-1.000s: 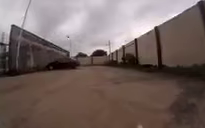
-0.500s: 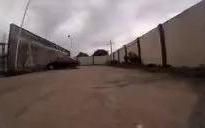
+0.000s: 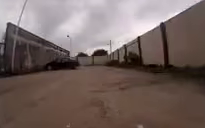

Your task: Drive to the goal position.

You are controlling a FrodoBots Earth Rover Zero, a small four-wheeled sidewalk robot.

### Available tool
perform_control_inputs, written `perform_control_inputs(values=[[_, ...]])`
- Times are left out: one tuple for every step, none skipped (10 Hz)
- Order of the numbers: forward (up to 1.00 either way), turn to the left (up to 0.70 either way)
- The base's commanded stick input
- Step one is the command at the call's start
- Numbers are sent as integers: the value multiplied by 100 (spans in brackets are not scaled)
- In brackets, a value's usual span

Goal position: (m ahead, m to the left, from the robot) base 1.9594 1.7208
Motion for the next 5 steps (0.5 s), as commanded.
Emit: perform_control_inputs(values=[[70, 0], [70, 0], [70, 0], [70, 0], [70, 0]])
